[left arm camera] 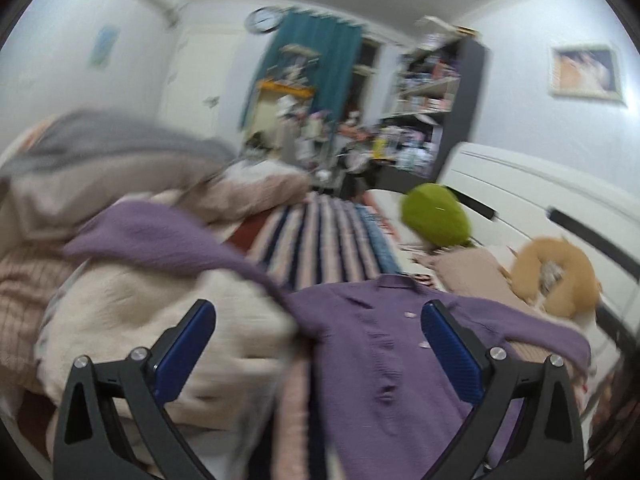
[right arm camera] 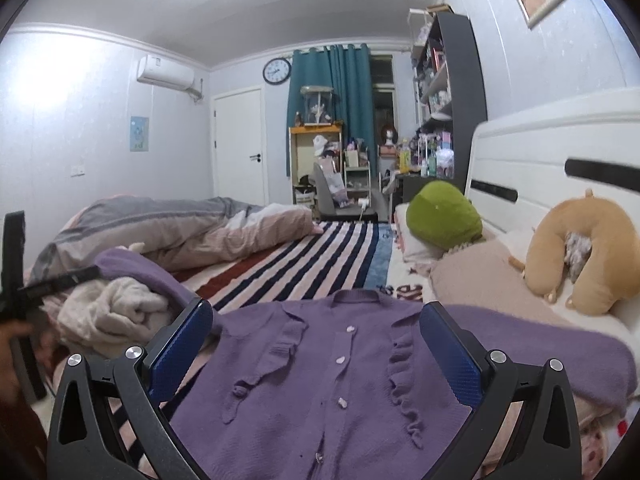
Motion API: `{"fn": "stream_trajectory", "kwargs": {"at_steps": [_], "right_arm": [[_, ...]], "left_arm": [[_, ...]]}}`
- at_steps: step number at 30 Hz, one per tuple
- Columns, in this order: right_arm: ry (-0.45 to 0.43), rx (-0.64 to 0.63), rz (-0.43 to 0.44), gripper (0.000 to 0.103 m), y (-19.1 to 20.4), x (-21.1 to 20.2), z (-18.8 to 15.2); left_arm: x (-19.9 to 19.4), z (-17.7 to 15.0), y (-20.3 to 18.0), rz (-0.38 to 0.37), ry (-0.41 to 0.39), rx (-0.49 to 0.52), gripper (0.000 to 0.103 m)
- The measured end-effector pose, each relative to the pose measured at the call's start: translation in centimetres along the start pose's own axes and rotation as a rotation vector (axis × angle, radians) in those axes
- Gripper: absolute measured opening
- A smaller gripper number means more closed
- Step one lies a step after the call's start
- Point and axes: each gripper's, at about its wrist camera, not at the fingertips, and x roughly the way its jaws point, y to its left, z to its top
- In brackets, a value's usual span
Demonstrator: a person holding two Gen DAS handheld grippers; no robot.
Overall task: Fold large clothes
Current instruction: 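Grasp the purple cardigan's sleeve cuff with the left gripper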
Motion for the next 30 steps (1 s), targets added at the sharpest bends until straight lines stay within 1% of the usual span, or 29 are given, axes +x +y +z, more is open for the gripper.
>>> {"fn": "stream_trajectory", "kwargs": {"at_steps": [1,3,5,7,9,12,13,16,18,19,21,23,26,30], "right_arm": [[0.010,0.011,0.001,0.103,-0.2,0.5,-0.4],[0.038,0.036,0.003,0.103,-0.7,1.5,-1.4],[0.062,0.052,0.009,0.103,-0.7,2.2,-2.0],[0.076,0.058,0.018,0.103,-0.5,2.6,-2.3],[0.082,0.050,0.021,0.103,-0.2,2.8,-2.5],[0.086,0.039,0.021,0.103,0.3,3.1,-2.5],[0.088,0.037,0.020,0.103,0.3,3.2,-2.5],[0.095,0.041,0.015,0.103,0.3,3.5,-2.5],[0.094,0.053,0.017,0.103,0.2,3.5,-2.6],[0.092,0.058,0.020,0.103,0.1,3.4,-2.6],[0.090,0.062,0.020,0.103,-0.1,3.3,-2.7],[0.088,0.060,0.015,0.103,-0.2,3.3,-2.7],[0.084,0.072,0.014,0.103,-0.7,3.2,-2.9],[0.082,0.098,0.017,0.103,-1.6,3.2,-2.9]], "left_arm": [[0.2,0.3,2.1,-0.002,0.007,-0.039,0.095],[0.6,0.8,5.5,0.005,0.020,-0.105,0.083],[1.5,1.4,8.5,0.015,0.041,-0.154,0.081],[2.5,1.6,10.7,-0.010,0.066,-0.203,0.080],[4.2,1.7,13.0,-0.037,0.101,-0.275,0.071],[6.0,1.9,15.3,-0.076,0.116,-0.335,0.066],[6.5,2.1,15.5,-0.079,0.115,-0.339,0.065],[7.7,2.8,16.1,-0.064,0.113,-0.352,0.051],[8.0,3.3,16.3,-0.031,0.111,-0.367,0.024],[8.3,3.5,16.4,-0.014,0.111,-0.367,0.018],[8.4,3.9,15.9,-0.019,0.108,-0.363,0.008],[8.3,4.3,15.0,-0.026,0.094,-0.350,0.007],[7.9,5.4,13.3,-0.025,0.068,-0.301,0.006],[7.9,6.8,10.2,-0.050,0.057,-0.233,0.005]]}}
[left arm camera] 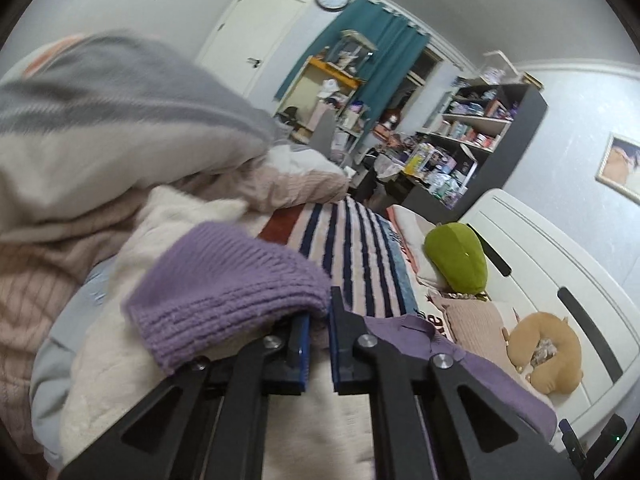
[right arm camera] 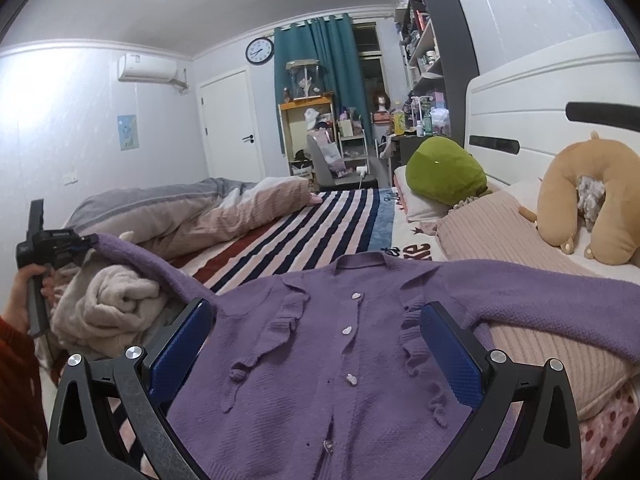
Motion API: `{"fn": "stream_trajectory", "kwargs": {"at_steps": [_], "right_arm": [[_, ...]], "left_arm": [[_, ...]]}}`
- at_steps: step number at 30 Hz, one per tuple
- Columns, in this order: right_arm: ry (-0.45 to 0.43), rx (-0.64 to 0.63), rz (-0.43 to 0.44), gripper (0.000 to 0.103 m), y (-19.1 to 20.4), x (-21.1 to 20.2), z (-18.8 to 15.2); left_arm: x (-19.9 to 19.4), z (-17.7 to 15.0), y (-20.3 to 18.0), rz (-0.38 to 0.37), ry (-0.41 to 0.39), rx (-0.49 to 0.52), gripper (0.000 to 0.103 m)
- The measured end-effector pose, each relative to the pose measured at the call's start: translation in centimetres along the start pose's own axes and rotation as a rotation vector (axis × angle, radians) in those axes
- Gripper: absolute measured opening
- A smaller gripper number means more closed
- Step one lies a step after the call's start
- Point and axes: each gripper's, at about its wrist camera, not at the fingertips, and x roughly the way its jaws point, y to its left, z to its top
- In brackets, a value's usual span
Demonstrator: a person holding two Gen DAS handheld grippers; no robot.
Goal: Fold large clothes
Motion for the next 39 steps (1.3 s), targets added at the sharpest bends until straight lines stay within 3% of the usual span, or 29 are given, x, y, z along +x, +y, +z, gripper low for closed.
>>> {"fn": "stream_trajectory", "kwargs": {"at_steps": [6,11,16,20,24,28,30,33,39], "right_arm": [[-0.011,0.027,0.002,0.103,-1.8,-0.6,-0.5],[-0.015,0.060,-0.002,0.103,-3.8,-1.3,-1.2],[-0.008,0.083,-0.014,0.103,-5.6,-1.8,-2.2],[0.026,0.094,-0.024,0.103,-6.6,-1.3,-3.4],[0.077,0.078,-0.038,0.103,-7.3,-0.4,-4.9],[0.132,0.074,-0.036,0.103,-7.4,0.8,-6.3],[0.156,0.064,-0.027,0.103,-7.2,1.5,-6.7],[0.177,0.039,-0.008,0.103,-5.8,2.6,-7.0],[0.241,-0.040,0.122,0.103,-0.4,6.6,-7.3]], "left_arm": [[0.7,-1.3,-5.7,-0.073,0.024,0.110,0.005],[3.4,-4.4,-11.3,-0.166,0.108,0.201,0.004],[6.6,-10.4,-16.9,-0.303,0.250,0.257,0.004],[10.2,-19.1,-19.9,-0.381,0.443,0.335,0.004],[13.0,-25.9,-20.1,-0.290,0.597,0.345,0.005],[12.4,-28.7,-20.2,-0.245,0.634,0.396,0.017],[10.9,-28.2,-20.0,-0.258,0.614,0.385,0.029],[7.9,-26.8,-18.9,-0.214,0.544,0.340,0.044],[3.5,-23.9,-15.7,-0.056,0.416,0.368,0.045]]}}
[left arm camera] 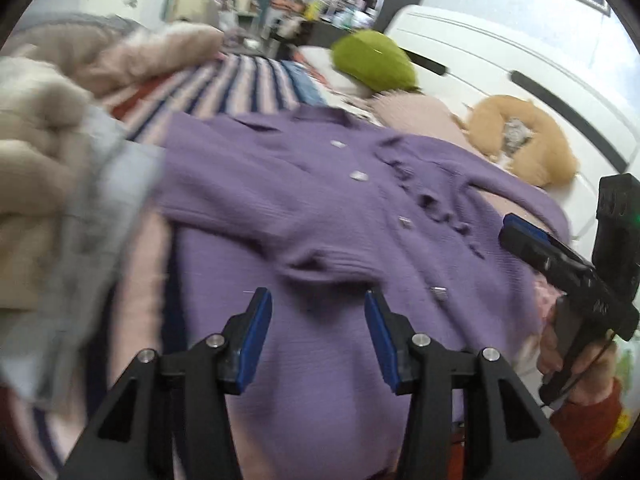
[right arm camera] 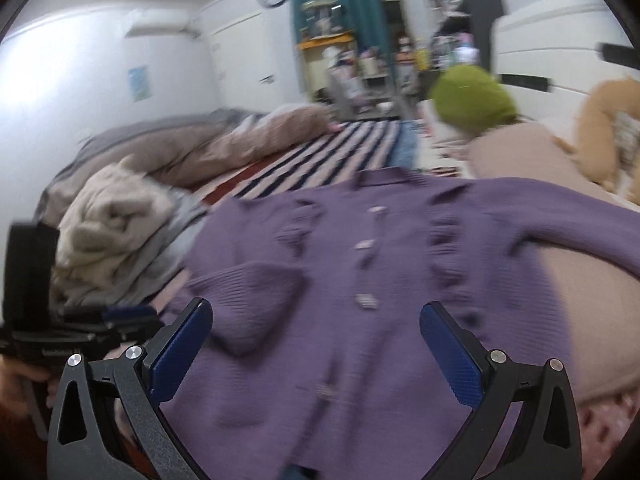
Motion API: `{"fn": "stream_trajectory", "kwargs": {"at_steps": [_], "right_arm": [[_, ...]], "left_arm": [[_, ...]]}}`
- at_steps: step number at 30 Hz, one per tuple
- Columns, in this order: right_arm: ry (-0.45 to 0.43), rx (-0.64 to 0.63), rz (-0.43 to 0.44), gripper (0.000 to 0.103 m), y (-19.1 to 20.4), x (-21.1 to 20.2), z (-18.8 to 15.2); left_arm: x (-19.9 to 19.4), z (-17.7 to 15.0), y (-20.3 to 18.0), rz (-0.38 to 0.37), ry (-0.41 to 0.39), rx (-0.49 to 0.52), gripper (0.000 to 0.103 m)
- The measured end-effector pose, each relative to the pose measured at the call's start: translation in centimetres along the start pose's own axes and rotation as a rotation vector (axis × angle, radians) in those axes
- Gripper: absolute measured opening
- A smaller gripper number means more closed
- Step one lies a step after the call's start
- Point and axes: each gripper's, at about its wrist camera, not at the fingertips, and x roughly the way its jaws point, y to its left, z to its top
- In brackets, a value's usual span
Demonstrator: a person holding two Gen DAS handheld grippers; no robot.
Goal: Fold large clothes
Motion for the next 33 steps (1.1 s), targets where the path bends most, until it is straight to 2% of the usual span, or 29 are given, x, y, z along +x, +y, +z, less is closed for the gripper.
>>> {"fn": "stream_trajectory", "kwargs": {"at_steps": [3,6,7,8,9,11,12,14,15,16,19,24,33], "right_arm": [[0.057,-0.069,0.087,0.103,3.4,3.1,-0.2],[0.137,-0.164,0.091,0.101,7.0,6.5,-0.9],[0.162,-0.199,0.085,0.096,8.0,7.6,-1.2],[0.189,-0.246,0.061,0.086,9.1,8.8,-1.6],[0.204,-0.273,0.033,0.081,9.7,9.6,-1.8],[0.227,-0.313,-0.057,0.058,10.5,11.4,-1.8],[0.225,-0.308,-0.072,0.050,10.3,11.8,-1.6],[0.216,-0.236,-0.027,0.027,9.4,11.9,-1.0],[0.211,-0.189,-0.006,0.021,8.7,11.7,-0.7],[0.201,-0.145,0.015,0.010,8.1,11.5,-0.4],[0.158,-0.053,0.033,0.005,6.0,10.2,0.4],[0.092,0.079,0.058,0.004,2.1,7.1,1.0],[-0.056,0.212,0.049,0.003,-4.1,1.0,0.4]], "left_arm": [[-1.3,0.1,2.7,0.060,-0.025,-0.034,0.048],[-1.9,-0.2,4.5,0.065,-0.030,-0.045,0.050],[-2.0,-0.3,5.0,0.052,-0.027,-0.051,0.051],[-2.0,-0.4,5.5,0.046,-0.026,-0.061,0.051],[-2.0,-0.5,5.8,0.048,-0.026,-0.068,0.051],[-2.0,-0.7,6.1,0.045,-0.027,-0.079,0.051],[-2.1,-0.7,6.1,0.041,-0.029,-0.083,0.051],[-2.2,-0.8,6.1,0.034,-0.035,-0.088,0.051],[-2.3,-0.8,6.2,0.031,-0.038,-0.089,0.051],[-2.2,-0.7,5.9,0.031,-0.040,-0.091,0.051],[-2.3,-0.6,6.0,0.026,-0.042,-0.098,0.051],[-1.6,-0.1,5.4,0.019,-0.036,-0.093,0.051],[-0.4,0.1,2.8,0.039,-0.014,-0.061,0.051]]}}
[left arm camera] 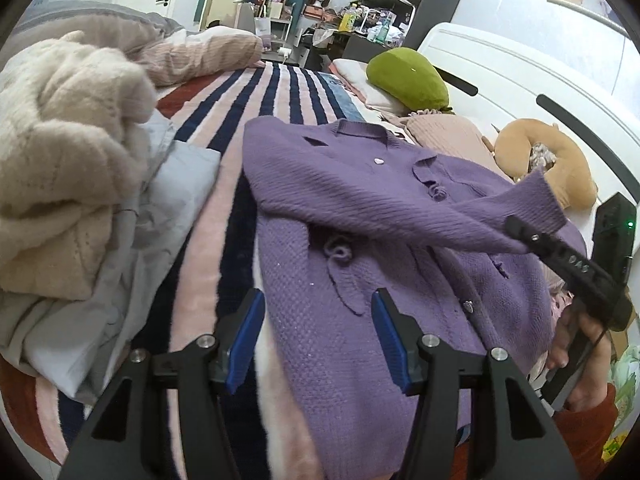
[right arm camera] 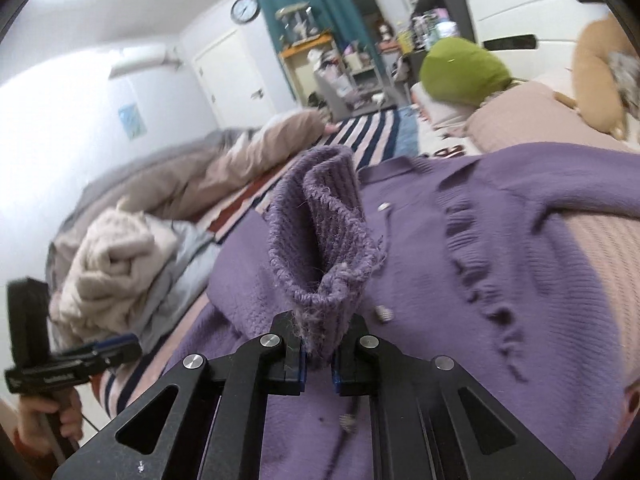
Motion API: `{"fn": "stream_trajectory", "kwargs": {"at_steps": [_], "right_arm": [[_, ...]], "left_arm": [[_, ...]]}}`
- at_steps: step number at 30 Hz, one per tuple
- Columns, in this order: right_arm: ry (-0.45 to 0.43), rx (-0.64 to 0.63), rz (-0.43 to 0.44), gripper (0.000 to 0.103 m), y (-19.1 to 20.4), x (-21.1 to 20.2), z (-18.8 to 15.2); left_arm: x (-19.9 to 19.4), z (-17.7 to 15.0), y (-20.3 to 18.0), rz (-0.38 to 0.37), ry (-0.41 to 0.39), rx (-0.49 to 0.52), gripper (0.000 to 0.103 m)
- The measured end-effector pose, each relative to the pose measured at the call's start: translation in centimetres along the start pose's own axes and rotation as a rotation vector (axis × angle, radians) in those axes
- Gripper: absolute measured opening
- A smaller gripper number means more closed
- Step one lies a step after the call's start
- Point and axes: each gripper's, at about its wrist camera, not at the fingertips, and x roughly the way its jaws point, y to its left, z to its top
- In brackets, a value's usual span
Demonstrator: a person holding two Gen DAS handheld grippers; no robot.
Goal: Fold large clothes
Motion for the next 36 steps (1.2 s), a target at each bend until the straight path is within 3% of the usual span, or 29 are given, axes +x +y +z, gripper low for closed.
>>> {"fn": "stream_trajectory", "kwargs": {"at_steps": [9,15,18,20,22,28,30,31,34,36], "right_arm": [[-0.079,0.090,-0.054,0.003,-6.2,-4.6,-0.7],[-0.058,0.121,-0.065,0.004,-8.6,-6.0,-2.6],[-0.014,0.105,-0.080,0.011,-8.9,-5.4,-3.3],[0.002,0.114,-0.079,0.043,-9.1,-5.2,-3.8],[-0.010,0.130,-0.058,0.055,-9.4,-5.8,-4.1],[-0.058,0.159,-0.116,0.055,-10.7,-9.0,-4.2],[-0.033,0.166,-0.108,0.032,-11.1,-9.1,-4.5],[0.008,0.155,-0.102,0.004,-11.2,-8.6,-4.8],[0.079,0.141,-0.162,0.006,-11.0,-7.4,-5.8],[0.069,0.143,-0.186,0.008,-10.6,-7.8,-5.9]], "left_arm": [[3.1,0.4,-3.5,0.063,0.028,0.054,0.057],[4.8,0.1,-4.6,0.055,0.061,0.061,0.057],[4.9,0.2,-4.9,0.046,0.059,0.059,0.057],[4.8,0.3,-5.0,0.040,0.054,0.055,0.058],[4.6,0.3,-5.0,0.039,0.053,0.059,0.060],[4.4,0.4,-4.7,0.031,0.043,0.049,0.061],[4.4,0.3,-4.9,0.023,0.038,0.050,0.061],[4.4,0.2,-5.0,0.015,0.032,0.052,0.061],[4.4,0.2,-5.3,0.000,0.023,0.054,0.061],[4.2,0.1,-5.3,0.001,0.020,0.062,0.061]]}}
